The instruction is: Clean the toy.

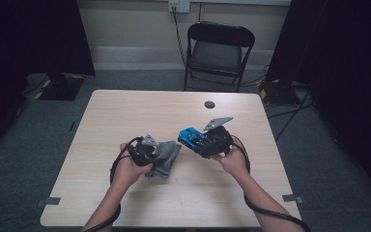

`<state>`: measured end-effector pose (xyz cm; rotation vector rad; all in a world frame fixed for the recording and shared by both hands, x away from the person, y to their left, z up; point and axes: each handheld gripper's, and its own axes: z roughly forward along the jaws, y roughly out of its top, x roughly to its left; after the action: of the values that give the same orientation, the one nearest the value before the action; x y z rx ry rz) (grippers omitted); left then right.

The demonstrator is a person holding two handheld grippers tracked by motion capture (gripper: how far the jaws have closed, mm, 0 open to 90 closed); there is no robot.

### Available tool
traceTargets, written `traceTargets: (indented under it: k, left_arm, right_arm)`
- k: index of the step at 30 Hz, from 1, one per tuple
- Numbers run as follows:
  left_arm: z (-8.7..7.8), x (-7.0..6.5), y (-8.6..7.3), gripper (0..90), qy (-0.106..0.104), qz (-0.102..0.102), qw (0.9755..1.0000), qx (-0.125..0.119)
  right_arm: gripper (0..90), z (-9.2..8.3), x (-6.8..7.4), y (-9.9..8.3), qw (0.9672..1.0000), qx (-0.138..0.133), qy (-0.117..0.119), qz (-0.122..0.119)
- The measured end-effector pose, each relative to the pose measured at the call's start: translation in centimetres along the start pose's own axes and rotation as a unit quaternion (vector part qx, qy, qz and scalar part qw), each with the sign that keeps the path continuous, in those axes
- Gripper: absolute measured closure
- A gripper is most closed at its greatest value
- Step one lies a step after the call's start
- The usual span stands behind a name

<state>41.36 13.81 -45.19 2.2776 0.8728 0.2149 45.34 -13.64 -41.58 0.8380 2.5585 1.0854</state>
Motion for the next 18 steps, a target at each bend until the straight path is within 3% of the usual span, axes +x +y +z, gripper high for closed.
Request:
traceTargets:
  k: [5, 8, 11, 13, 18]
  left_arm:
    - [0.9, -0.3, -0.1, 71.9, -0.003, -0.003, 1.0, 0.003]
    - [1.1, -0.6, -0.5, 68.4, 0.009, -0.006, 0.9999, -0.002]
    - [0.6, -0.8, -0.6, 54.7, 0.018, -0.001, 0.9997, -0.016]
    - [0.0, -1.0, -0.8, 46.2, 0.022, -0.009, 0.9994, -0.023]
    - [-0.4, -1.8, -1.9, 38.8, 0.03, -0.012, 0.9994, -0.011]
  right_arm:
    - [27.9, 0.4, 0.3, 0.0, 1.0, -0.001, 0.003, 0.003]
    - [28.0, 0.5, 0.4, 0.0, 1.0, -0.001, 0.005, 0.003]
    - [27.9, 0.5, 0.5, -0.1, 1.0, 0.001, 0.006, 0.001]
    - [28.0, 0.5, 0.7, -0.1, 1.0, 0.0, 0.005, 0.0]
    - [28.0, 0.6, 0.9, 0.0, 1.0, -0.001, 0.006, -0.003]
